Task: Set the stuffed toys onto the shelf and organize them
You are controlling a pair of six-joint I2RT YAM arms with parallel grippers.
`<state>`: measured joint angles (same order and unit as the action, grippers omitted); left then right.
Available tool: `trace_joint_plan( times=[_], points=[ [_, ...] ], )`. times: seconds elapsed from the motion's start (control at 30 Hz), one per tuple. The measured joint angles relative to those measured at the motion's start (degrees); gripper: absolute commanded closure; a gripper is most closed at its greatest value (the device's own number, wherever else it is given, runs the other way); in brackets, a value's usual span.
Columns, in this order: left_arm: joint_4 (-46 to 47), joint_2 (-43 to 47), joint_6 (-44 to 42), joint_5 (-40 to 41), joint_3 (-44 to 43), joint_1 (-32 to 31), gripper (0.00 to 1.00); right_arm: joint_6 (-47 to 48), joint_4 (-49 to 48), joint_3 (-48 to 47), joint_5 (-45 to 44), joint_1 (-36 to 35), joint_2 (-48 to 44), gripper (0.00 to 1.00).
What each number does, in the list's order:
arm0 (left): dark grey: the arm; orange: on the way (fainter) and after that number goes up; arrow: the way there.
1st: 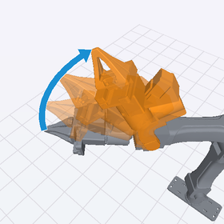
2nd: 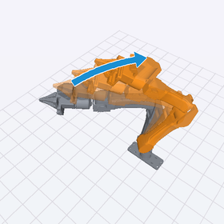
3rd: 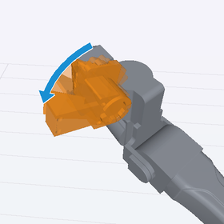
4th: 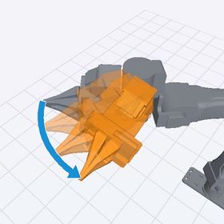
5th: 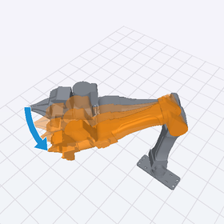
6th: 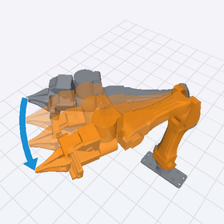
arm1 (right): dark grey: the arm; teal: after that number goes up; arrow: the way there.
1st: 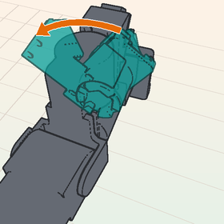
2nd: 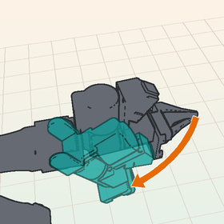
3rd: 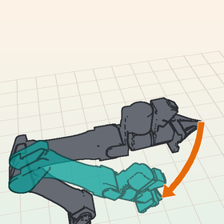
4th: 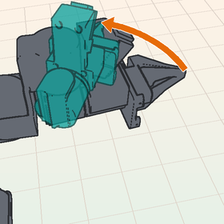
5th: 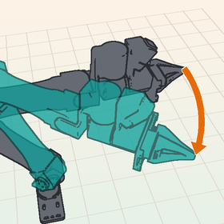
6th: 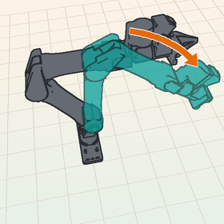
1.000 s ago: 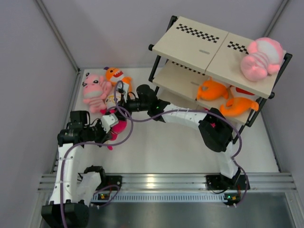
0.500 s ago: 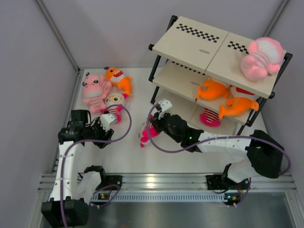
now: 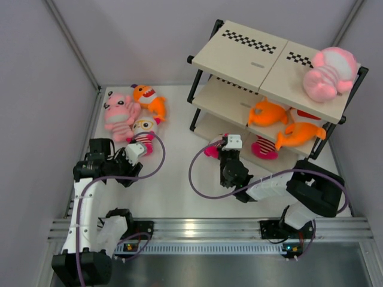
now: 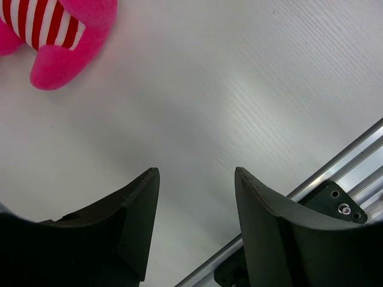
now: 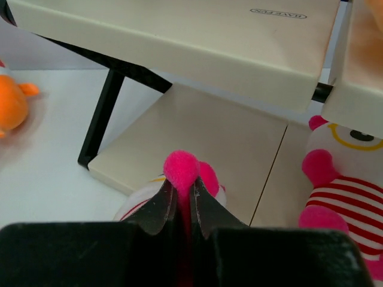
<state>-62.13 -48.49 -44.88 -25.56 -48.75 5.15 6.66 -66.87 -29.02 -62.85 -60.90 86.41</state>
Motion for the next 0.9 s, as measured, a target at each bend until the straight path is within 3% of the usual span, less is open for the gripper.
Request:
trace_joint_plan(
  times=[0.13,0.63,0.9],
  points=[
    [0.00,-0.02,0.00,0.87,0.00,0.00,0.41,4.17,-3.56,-3.04,-1.77,-0.09,5.22,1.00],
    [0.02,-0.74,-0.02,1.31,0.00,0.00,0.41,15.13,-7.32,-11.67,3.41,0.59,6.14,1.00],
    [0.02,0.26,-0.02,1.90,0.00,0.00,0.41,20.13,-8.13,-14.14,-0.57,4.90,16.46,1.00]
  ],
)
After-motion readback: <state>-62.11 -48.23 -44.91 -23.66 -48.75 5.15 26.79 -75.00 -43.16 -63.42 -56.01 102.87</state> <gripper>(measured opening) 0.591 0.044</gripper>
